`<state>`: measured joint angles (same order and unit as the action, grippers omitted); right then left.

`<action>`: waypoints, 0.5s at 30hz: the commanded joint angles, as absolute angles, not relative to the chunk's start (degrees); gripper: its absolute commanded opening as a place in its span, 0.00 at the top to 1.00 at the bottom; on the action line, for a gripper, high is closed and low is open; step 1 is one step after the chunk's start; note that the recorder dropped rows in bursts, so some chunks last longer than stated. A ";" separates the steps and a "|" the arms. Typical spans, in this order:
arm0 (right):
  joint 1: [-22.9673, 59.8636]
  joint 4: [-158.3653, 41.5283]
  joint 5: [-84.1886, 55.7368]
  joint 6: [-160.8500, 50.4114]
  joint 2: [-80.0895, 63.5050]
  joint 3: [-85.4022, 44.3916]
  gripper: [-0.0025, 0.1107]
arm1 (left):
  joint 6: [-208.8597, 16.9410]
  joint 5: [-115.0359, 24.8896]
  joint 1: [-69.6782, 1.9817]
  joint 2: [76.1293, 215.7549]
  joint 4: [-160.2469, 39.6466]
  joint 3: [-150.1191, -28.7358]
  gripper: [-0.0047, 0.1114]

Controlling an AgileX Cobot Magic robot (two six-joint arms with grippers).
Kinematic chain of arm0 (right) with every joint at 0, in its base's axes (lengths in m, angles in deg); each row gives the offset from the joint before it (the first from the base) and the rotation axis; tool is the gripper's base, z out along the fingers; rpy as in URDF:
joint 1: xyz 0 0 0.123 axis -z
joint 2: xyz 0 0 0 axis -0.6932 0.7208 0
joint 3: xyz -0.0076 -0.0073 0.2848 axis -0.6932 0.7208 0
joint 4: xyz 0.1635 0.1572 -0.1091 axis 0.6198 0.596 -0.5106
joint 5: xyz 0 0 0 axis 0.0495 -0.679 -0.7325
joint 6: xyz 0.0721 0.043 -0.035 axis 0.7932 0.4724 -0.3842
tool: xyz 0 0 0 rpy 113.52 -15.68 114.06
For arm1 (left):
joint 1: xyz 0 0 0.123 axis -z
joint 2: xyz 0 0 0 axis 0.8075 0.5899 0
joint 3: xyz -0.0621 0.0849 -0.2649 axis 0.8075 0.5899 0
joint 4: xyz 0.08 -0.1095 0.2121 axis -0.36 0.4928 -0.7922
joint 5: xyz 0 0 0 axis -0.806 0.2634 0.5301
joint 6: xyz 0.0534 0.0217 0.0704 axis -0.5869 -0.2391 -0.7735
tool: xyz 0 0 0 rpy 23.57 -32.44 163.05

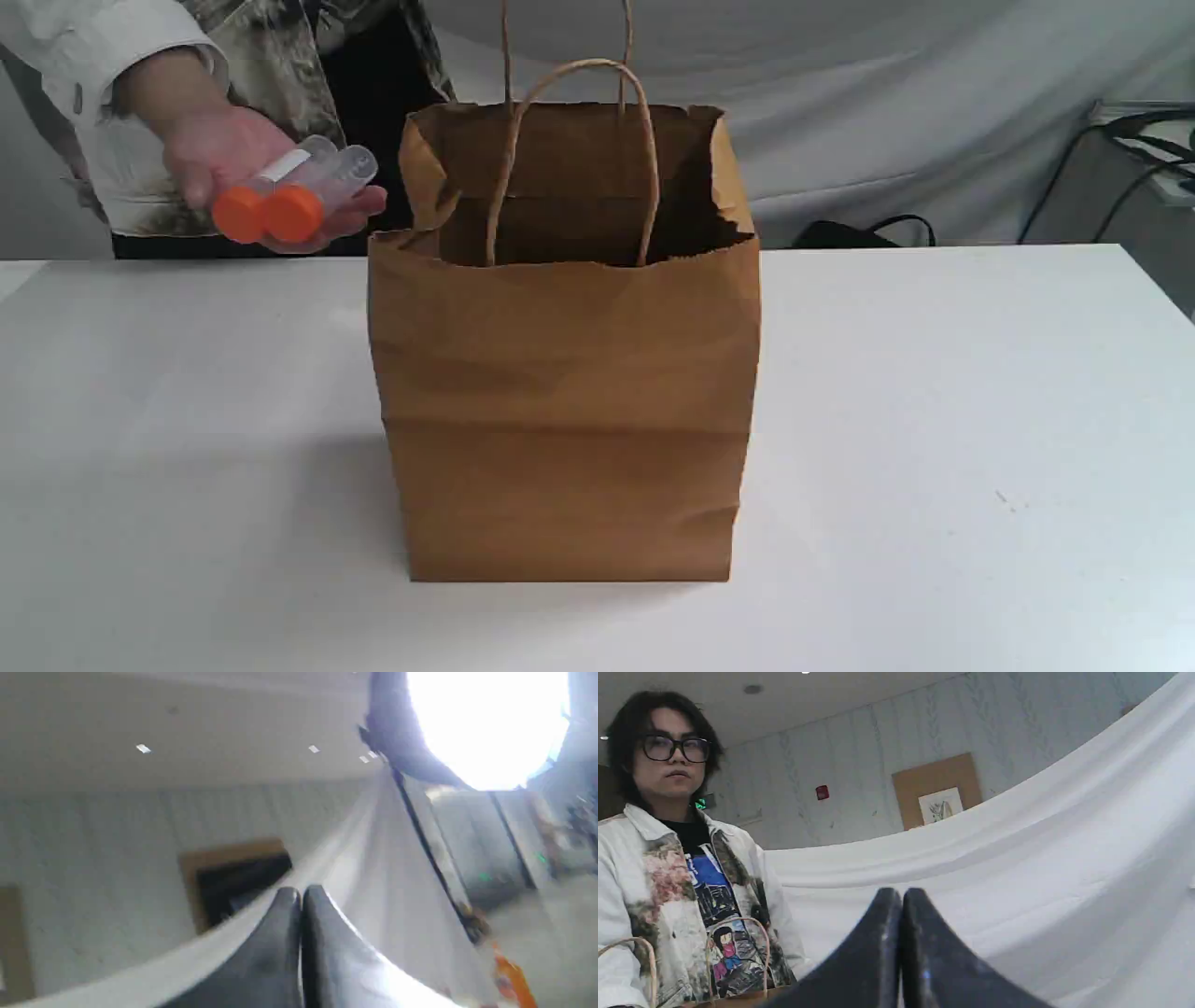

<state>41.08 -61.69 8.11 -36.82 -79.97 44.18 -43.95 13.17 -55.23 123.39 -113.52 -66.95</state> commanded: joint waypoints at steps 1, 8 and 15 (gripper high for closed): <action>41.04 -62.30 7.58 -36.70 -80.09 44.39 0.98 | -32.52 9.69 -54.91 132.96 -127.63 -75.92 0.95; 41.04 -62.30 7.53 -36.70 -80.09 44.39 0.98 | -14.56 -1.63 -54.91 147.71 -149.31 -90.73 0.95; 41.04 -62.30 7.53 -36.70 -80.09 44.39 0.98 | -5.39 -3.17 -54.91 156.08 -160.25 -98.81 0.95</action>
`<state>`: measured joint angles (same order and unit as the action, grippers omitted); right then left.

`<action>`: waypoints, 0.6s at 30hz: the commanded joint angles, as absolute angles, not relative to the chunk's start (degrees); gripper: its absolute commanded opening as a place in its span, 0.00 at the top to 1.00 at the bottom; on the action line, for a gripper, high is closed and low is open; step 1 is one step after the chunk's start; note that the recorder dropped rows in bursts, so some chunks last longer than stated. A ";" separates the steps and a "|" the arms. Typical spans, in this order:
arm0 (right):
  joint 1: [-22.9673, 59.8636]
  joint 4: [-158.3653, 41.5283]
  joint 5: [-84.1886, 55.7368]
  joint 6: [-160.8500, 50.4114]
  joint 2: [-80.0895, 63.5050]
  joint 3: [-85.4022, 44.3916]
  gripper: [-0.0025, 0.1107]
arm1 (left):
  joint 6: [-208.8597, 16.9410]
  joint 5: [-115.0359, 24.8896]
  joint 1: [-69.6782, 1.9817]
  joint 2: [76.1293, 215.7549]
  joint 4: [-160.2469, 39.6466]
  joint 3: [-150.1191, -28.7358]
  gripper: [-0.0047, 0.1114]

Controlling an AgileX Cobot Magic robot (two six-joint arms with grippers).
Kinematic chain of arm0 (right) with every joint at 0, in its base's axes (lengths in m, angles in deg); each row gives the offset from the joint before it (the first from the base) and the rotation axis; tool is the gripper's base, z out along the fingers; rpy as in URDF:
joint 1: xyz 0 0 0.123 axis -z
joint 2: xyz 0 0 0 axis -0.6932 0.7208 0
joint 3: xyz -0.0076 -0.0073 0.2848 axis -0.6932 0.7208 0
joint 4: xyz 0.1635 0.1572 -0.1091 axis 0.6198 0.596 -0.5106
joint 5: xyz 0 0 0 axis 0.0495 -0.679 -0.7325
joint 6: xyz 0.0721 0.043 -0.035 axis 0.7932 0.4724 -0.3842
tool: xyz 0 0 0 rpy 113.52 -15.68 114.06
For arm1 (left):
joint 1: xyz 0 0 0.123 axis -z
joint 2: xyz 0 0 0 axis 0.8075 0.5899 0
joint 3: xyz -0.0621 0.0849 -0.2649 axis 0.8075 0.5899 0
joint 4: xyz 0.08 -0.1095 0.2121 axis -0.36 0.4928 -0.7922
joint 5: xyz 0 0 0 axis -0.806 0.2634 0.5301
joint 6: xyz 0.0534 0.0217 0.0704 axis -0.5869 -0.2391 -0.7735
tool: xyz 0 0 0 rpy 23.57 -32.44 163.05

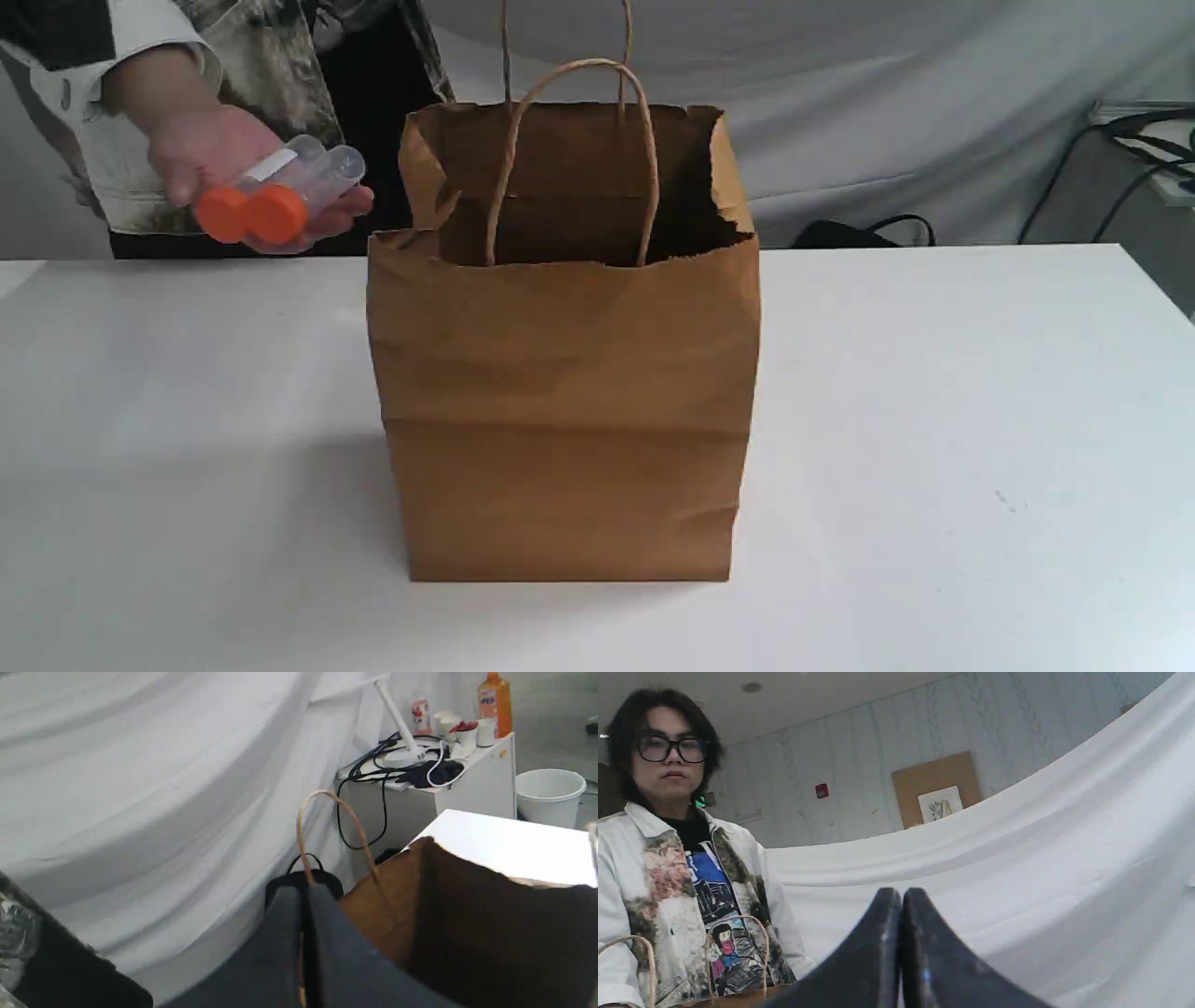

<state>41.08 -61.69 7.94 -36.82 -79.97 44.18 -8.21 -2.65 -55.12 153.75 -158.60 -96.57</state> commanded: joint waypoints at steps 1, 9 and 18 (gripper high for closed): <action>41.04 -62.30 7.55 -36.43 -80.09 44.39 0.98 | -5.29 -2.84 -54.91 157.03 -160.25 -99.65 0.95; 41.04 -62.30 7.44 -36.34 -80.09 44.39 0.98 | 9.14 -8.13 -54.91 166.25 -160.25 -104.74 0.96; 41.04 -62.30 7.31 -36.34 -80.09 44.39 0.98 | -59.27 -25.66 -46.27 165.05 -149.31 -100.16 0.96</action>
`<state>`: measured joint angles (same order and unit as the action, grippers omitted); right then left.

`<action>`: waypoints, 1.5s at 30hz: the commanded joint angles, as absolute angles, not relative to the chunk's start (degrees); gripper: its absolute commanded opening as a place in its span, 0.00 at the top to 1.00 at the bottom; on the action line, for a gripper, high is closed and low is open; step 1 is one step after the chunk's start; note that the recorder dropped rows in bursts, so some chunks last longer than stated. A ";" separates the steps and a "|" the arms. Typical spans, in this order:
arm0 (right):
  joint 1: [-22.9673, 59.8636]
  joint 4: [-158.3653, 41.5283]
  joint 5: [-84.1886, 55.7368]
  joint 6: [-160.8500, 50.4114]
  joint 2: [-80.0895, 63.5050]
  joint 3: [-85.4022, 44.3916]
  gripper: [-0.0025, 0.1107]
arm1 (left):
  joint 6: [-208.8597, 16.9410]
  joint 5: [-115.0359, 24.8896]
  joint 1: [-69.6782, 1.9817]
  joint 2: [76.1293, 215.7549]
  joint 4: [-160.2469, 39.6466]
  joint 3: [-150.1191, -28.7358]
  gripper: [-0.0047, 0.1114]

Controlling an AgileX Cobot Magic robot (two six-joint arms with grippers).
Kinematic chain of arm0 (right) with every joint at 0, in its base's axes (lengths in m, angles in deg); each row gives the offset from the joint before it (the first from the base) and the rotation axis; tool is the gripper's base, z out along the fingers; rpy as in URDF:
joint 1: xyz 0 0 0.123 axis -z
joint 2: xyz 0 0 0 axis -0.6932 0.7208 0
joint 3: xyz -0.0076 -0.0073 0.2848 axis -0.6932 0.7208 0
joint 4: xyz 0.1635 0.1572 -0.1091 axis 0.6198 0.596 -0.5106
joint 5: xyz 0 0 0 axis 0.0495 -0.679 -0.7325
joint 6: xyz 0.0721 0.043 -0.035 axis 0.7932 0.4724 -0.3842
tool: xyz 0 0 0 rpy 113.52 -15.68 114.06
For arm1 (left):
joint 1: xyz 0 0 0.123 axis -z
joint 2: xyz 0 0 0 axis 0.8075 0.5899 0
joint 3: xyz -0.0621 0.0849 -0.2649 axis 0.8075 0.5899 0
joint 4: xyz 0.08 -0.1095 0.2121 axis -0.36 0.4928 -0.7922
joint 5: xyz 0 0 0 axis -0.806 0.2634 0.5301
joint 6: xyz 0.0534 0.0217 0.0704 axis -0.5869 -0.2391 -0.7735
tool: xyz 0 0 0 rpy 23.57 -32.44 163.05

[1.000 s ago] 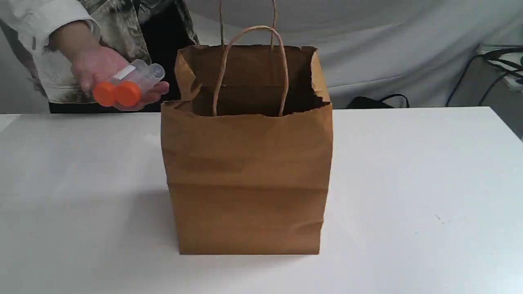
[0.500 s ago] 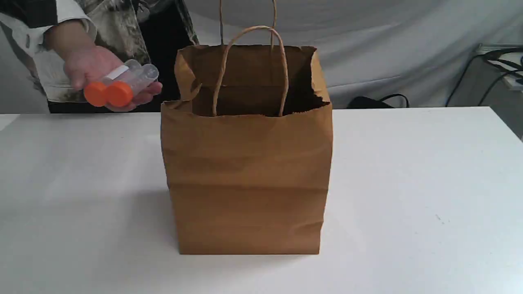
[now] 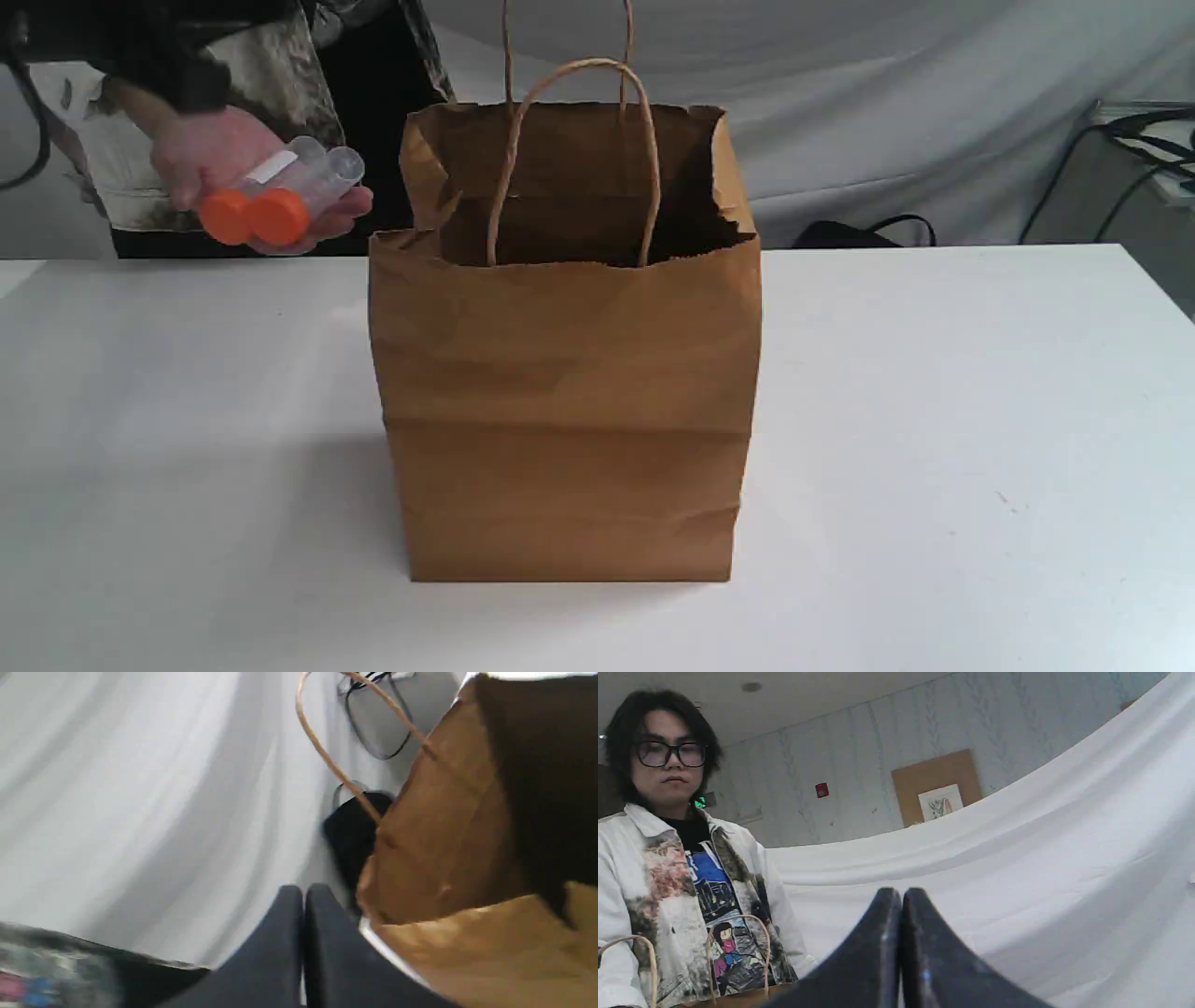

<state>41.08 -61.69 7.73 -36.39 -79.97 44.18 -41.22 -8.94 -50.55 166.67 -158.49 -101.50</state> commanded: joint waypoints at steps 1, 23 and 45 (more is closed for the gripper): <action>41.04 -62.30 7.31 -36.34 -80.09 44.39 0.98 | -69.25 -34.35 -43.91 164.95 -140.89 -100.42 0.96; 41.04 -62.30 6.91 -35.72 -80.09 44.39 0.98 | -115.73 -98.10 -41.67 180.98 -44.31 -147.48 0.95; 41.04 -62.30 2.83 -35.72 -80.09 44.39 0.98 | -103.87 -113.79 -41.91 203.05 -46.87 -164.69 0.37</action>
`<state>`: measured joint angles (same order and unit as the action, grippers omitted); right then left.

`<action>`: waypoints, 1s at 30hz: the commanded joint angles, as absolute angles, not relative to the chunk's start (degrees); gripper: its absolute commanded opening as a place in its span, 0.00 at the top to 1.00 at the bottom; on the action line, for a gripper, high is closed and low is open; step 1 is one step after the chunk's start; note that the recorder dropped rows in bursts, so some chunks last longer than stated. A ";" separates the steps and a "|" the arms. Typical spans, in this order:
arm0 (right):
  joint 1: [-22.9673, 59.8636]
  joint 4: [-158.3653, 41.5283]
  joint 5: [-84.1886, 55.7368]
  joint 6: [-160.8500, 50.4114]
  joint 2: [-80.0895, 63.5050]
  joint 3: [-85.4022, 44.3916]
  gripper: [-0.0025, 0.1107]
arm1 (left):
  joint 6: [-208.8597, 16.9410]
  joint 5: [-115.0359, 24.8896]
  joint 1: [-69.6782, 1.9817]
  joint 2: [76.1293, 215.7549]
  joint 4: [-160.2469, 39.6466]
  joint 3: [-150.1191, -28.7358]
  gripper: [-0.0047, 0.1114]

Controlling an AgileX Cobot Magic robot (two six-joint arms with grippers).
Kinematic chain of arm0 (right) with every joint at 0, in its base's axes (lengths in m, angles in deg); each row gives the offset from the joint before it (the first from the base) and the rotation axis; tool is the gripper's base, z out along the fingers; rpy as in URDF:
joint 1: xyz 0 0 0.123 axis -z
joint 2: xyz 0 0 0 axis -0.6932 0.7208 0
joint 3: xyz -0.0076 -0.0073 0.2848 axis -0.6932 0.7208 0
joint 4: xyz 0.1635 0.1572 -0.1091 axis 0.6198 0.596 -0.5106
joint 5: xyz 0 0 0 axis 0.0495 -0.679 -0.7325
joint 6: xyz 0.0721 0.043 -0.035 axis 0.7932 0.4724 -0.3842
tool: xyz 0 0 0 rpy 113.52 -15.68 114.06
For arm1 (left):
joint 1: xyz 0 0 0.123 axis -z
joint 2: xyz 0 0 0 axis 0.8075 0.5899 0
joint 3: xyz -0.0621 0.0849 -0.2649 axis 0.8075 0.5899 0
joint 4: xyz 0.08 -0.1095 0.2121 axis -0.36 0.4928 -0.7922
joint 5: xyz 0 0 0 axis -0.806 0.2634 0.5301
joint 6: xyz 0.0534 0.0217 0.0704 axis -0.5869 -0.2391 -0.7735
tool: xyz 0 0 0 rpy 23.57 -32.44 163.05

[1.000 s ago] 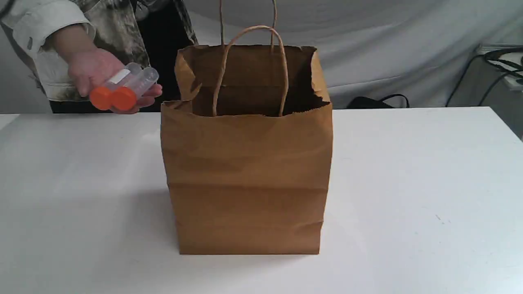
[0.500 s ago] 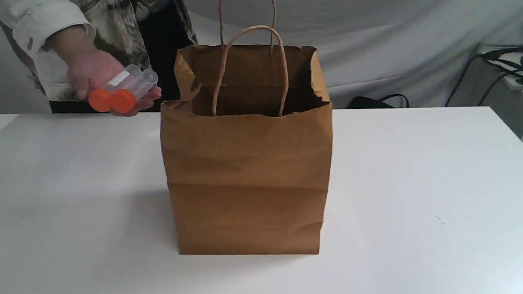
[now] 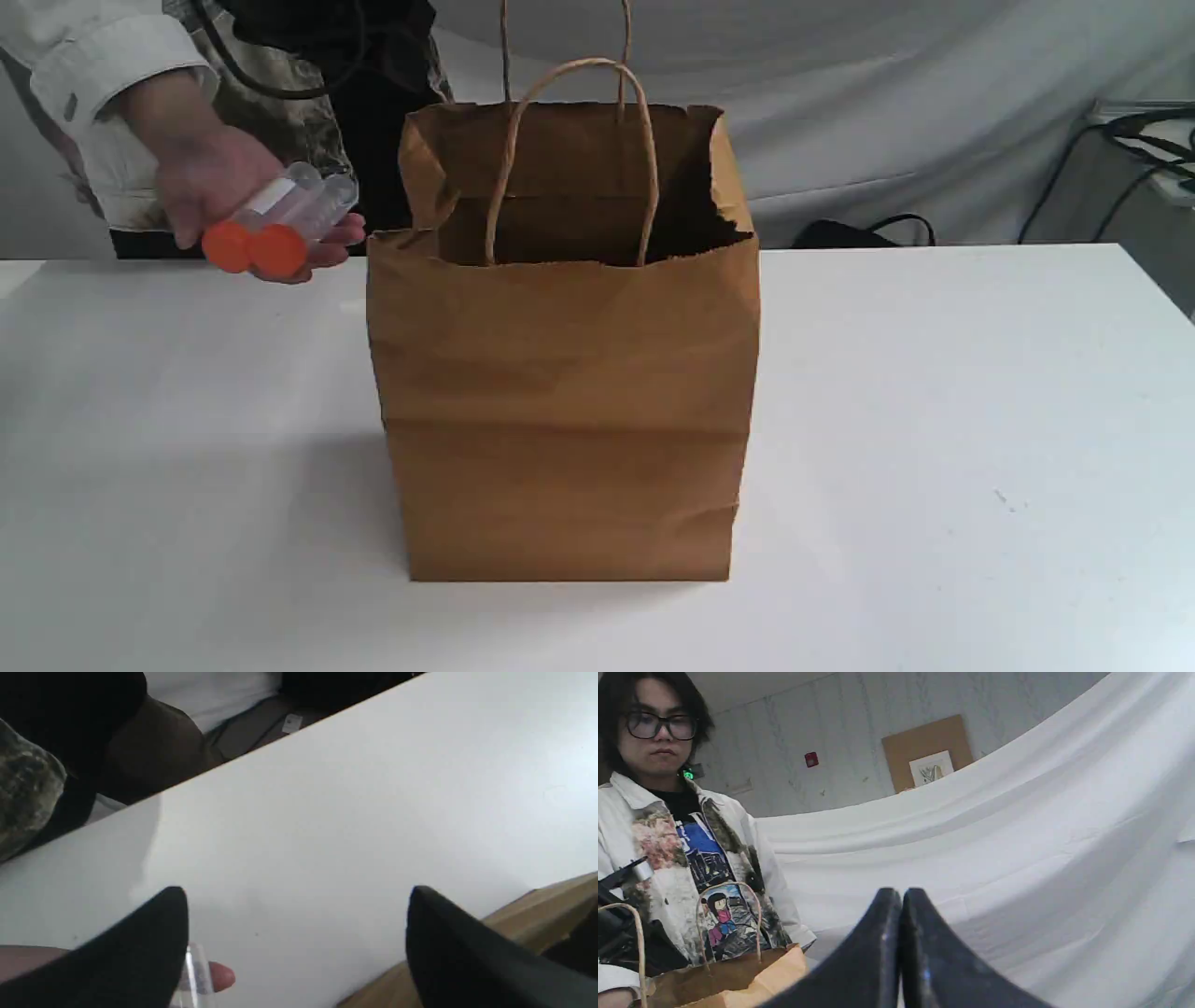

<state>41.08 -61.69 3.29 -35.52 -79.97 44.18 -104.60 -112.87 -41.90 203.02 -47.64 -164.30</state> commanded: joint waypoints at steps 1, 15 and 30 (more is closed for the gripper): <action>41.04 -62.30 2.83 -35.72 -80.09 44.39 0.98 | -103.87 -114.04 -41.91 203.05 -46.87 -164.69 0.37; 41.04 -62.30 2.78 -35.49 -80.09 44.39 0.98 | -103.51 -115.04 -41.91 200.38 -46.22 -165.05 0.37; 41.04 -62.30 2.67 -35.47 -80.09 44.39 0.98 | -97.92 -115.04 -41.29 197.58 -41.74 -156.36 0.37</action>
